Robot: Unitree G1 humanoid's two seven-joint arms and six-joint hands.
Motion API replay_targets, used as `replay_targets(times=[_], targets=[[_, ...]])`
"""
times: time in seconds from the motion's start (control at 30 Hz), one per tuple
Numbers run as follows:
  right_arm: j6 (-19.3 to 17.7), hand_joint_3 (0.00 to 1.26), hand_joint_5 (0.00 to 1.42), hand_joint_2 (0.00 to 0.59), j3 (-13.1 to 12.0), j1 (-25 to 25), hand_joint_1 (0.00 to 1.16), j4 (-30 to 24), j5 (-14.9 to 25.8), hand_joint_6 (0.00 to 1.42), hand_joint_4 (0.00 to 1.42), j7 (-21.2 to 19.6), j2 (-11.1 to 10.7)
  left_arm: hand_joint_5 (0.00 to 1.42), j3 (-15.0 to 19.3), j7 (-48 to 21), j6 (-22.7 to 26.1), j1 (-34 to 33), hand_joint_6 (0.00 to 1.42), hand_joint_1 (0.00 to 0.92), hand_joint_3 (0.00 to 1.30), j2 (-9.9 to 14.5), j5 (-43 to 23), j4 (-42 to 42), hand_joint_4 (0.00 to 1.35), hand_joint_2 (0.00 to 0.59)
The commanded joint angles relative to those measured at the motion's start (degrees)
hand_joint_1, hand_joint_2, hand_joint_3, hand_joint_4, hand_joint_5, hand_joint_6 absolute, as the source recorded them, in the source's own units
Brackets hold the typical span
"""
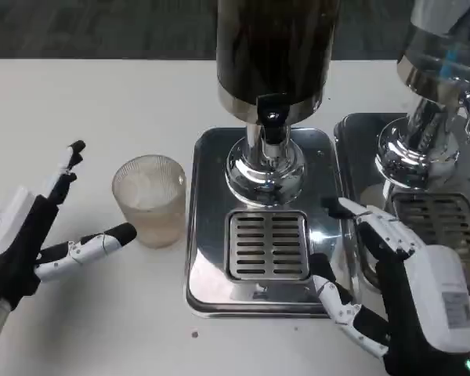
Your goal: Grasp the cup under the faucet to collect the drink, then remove the cup.
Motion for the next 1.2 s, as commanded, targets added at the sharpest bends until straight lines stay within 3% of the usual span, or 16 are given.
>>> replay_targets(times=[0.03, 0.3, 0.7, 1.2], targets=[[-0.07, 0.32, 0.27, 0.417, 0.50, -0.91, 0.44, 0.61, -0.16, 0.34, 0.35, -1.21, 0.11, 0.13, -1.84, 0.32, 0.45, -1.82, 0.12, 0.165, 0.00, 1.78, 1.83, 2.67, 0.00, 0.029], [-0.33, 0.34, 0.27, 0.410, 0.96, -2.03, 0.43, 1.67, 0.00, 0.34, 0.35, -1.69, 0.19, 0.13, -4.14, 0.04, 0.11, -5.52, 0.13, 0.169, 0.00, 2.50, 2.54, 7.61, 0.00, 0.028], [0.07, 0.35, 0.29, 0.414, 1.29, -2.15, 0.41, 0.29, 0.19, 0.34, 0.36, -1.55, 0.76, 0.14, -8.47, 0.75, -1.72, -12.33, 0.15, 0.188, 0.01, 0.33, 2.63, 17.10, 0.00, 0.037], [0.29, 0.35, 0.29, 0.414, 1.36, -2.31, 0.41, 0.18, 1.08, 0.34, 0.36, -0.99, 0.77, 0.14, -11.77, 1.67, -3.95, -16.15, 0.15, 0.194, 0.01, -0.94, 2.89, 22.17, 0.00, 0.046]])
